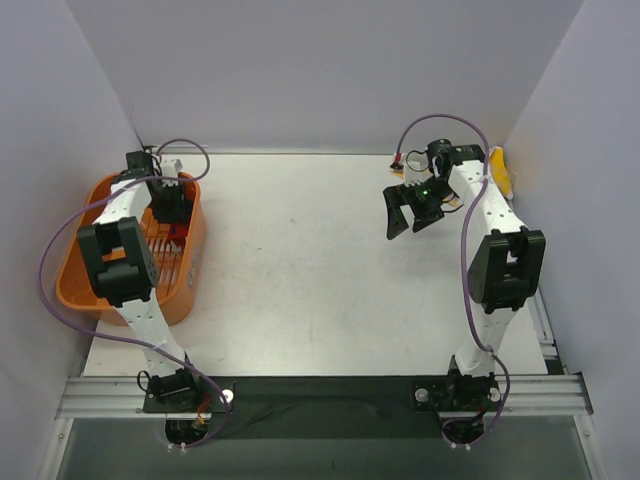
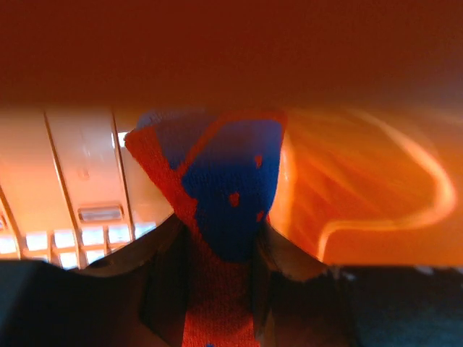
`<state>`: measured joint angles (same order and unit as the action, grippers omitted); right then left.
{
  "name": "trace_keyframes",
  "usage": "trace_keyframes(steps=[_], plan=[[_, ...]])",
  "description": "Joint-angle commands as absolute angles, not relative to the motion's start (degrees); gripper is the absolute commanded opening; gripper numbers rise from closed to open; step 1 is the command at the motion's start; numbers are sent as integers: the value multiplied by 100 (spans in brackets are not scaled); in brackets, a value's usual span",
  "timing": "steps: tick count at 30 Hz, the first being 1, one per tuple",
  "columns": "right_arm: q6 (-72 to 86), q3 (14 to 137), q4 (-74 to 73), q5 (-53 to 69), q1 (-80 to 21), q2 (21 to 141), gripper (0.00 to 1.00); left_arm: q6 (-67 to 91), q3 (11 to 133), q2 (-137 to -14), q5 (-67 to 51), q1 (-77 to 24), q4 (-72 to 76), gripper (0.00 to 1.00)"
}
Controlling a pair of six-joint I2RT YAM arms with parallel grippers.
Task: Roll the towels
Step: Place the rolled towel into the container
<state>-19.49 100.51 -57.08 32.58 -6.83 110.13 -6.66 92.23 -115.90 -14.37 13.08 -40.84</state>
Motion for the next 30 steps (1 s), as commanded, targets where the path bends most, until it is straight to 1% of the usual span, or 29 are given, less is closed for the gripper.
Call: trace_keyframes(steps=[1, 4, 5, 8, 15, 23, 24, 25, 29, 30], plan=[[-2021, 9993, -6047, 3208, -677, 10846, 100, -747, 9194, -11706, -1318, 1275, -3779, 18], [-2013, 10028, -6047, 3252, -677, 10846, 100, -799, 9106, -11768, -1292, 1274, -3771, 27], [-2021, 10037, -6056, 3261, -677, 10863, 100, -817, 9071, -11760, -1301, 1274, -3771, 36], [-2021, 10063, -6064, 3287, -677, 10890, 100, -896, 9018, -11699, -1353, 1274, -3771, 47], [-2039, 10090, -6073, 3287, -677, 10916, 100, -1072, 9096, -11426, -1371, 1239, -3849, 61], [-2057, 10099, -6091, 3287, -677, 10907, 100, -1239, 9211, -11198, -1310, 1239, -4078, 72], [-2065, 10099, -6100, 3287, -677, 10907, 100, -1291, 9220, -11145, -1292, 1231, -4096, 75], [-2065, 10090, -6091, 3287, -677, 10890, 100, -1309, 9228, -11110, -1283, 1239, -4104, 82], [-2092, 10081, -6100, 3287, -668, 10846, 100, -1476, 9377, -10917, -1204, 1248, -4288, 90], [-2092, 10090, -6100, 3278, -677, 10846, 100, -1520, 9421, -10838, -1178, 1248, -4324, 97]])
